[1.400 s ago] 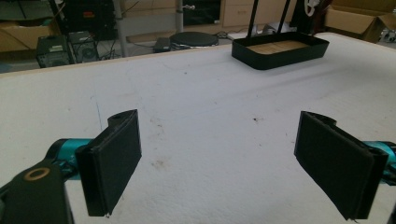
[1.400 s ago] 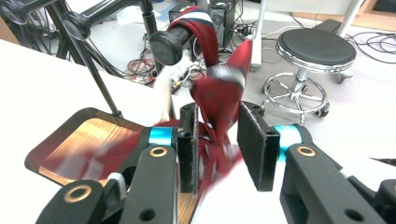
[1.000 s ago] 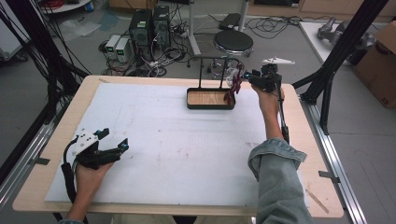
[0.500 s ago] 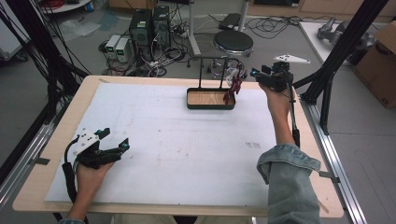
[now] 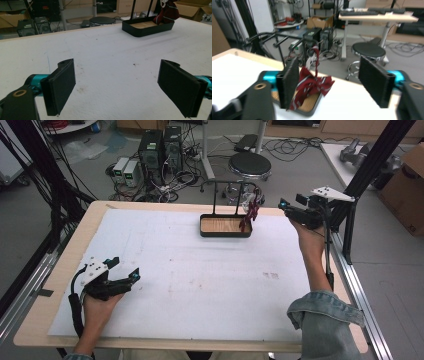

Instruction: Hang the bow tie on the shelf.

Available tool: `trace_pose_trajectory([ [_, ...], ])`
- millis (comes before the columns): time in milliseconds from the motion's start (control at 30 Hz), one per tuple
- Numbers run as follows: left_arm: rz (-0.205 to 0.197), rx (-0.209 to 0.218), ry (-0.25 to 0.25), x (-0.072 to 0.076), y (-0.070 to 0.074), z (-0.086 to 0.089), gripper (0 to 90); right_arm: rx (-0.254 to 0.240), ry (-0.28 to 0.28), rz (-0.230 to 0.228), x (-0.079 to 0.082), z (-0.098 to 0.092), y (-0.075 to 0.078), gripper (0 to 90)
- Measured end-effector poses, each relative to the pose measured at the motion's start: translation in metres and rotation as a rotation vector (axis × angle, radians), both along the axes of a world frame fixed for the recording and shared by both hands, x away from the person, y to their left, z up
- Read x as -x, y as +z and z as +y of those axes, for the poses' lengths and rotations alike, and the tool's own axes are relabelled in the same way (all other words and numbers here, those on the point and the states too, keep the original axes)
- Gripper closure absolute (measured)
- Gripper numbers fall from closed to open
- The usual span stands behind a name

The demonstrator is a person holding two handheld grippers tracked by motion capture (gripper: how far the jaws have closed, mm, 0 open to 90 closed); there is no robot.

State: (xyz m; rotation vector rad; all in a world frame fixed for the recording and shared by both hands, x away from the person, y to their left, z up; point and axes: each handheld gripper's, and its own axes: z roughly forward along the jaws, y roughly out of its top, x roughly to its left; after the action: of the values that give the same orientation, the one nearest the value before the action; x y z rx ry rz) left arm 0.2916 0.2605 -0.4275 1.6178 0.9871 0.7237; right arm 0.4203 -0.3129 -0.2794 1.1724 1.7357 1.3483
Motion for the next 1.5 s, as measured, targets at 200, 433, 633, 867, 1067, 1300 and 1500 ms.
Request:
trace_pose_trajectory([
  [200,0.004,-0.013,0.005,0.003,-0.001,0.001,15.1,-0.031,0.007,-0.055,0.028,0.000,0.003,26.1],
  [433,0.002,-0.015,0.010,0.003,-0.001,0.000,15.0,-0.063,0.015,-0.076,0.058,0.000,-0.003,21.7],
  [633,0.004,-0.016,0.007,0.003,-0.001,-0.001,15.0,-0.106,0.019,-0.098,0.080,-0.004,-0.014,18.2],
  [867,0.005,-0.015,0.009,0.003,-0.001,-0.001,15.1,-0.135,0.008,-0.109,0.102,-0.004,-0.035,12.5],
  [1067,0.002,-0.016,0.010,0.002,-0.001,-0.001,15.1,-0.144,-0.004,-0.115,0.119,-0.002,-0.057,12.1],
  [1300,0.003,-0.016,0.009,0.003,-0.001,-0.001,15.0,-0.155,0.021,-0.095,0.130,0.005,-0.082,11.6],
  [1500,0.004,-0.018,0.010,0.003,-0.001,-0.001,15.1,-0.129,0.020,-0.090,0.141,0.010,-0.099,11.6],
])
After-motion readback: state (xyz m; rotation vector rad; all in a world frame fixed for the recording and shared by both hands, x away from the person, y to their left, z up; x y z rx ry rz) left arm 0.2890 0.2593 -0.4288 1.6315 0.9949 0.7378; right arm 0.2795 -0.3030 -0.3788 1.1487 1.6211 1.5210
